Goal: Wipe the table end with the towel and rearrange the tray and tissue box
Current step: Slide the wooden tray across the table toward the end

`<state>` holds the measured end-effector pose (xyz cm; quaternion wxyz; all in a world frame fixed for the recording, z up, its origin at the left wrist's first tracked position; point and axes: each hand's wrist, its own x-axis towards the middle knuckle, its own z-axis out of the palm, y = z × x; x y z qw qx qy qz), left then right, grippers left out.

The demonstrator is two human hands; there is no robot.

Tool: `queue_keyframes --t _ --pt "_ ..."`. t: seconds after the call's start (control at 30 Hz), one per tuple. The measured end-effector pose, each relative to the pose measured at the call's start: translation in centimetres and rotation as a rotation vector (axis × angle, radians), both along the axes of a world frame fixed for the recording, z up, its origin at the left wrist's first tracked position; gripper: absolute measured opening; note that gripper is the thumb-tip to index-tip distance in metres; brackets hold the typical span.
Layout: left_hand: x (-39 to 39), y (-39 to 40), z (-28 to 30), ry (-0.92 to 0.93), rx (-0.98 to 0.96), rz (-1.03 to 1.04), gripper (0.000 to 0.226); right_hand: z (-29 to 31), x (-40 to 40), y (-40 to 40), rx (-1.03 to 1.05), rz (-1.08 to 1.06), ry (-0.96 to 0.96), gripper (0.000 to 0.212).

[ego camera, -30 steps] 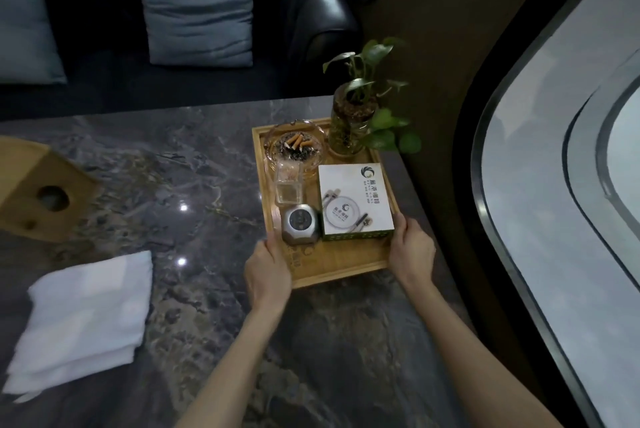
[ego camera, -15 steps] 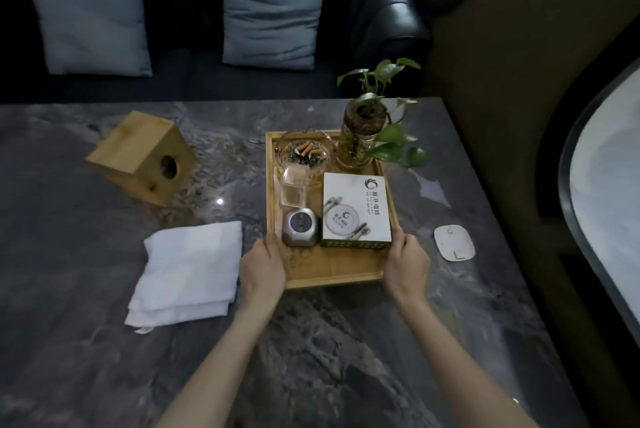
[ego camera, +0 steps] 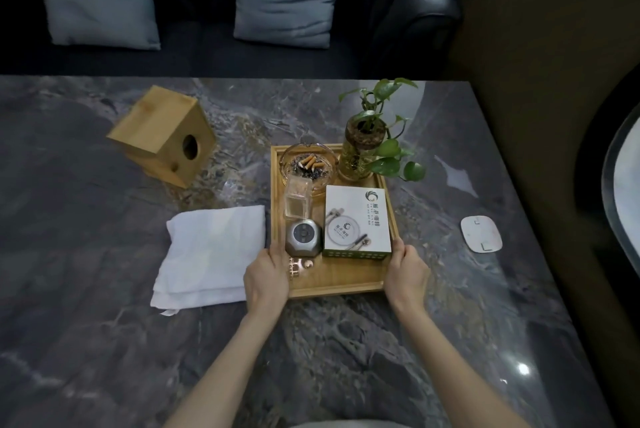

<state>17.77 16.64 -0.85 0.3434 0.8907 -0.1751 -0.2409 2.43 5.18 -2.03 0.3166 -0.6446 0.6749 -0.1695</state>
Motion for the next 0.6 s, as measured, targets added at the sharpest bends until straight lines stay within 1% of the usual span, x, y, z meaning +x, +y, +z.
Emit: queue_keyframes --t 0.17,0.27,0.33,0.4,0.5,0.6 --pt "-0.1 0.3 -0.2 0.002 0.014 0.001 0.049 0.2 0.1 0.3 0.013 0.022 0.034 0.04" --pt "-0.1 0.4 0.0 0.015 0.028 -0.028 0.046 0.5 -0.2 0.4 0.014 0.085 0.103 0.035" --pt "0.0 0.6 -0.1 0.009 0.073 -0.077 0.038 0.5 -0.4 0.3 0.014 0.162 0.155 0.032" --pt "0.1 0.8 -0.4 -0.037 0.132 -0.139 0.03 0.6 -0.8 0.0 0.009 0.279 0.236 0.03" --pt "0.6 0.9 -0.5 -0.101 0.218 -0.2 0.033 1.2 -1.1 -0.7 -0.012 0.426 0.363 0.032" --pt "1.0 0.4 -0.2 -0.145 0.351 -0.273 0.034 1.9 -1.1 -1.5 -0.027 0.516 0.455 0.034"
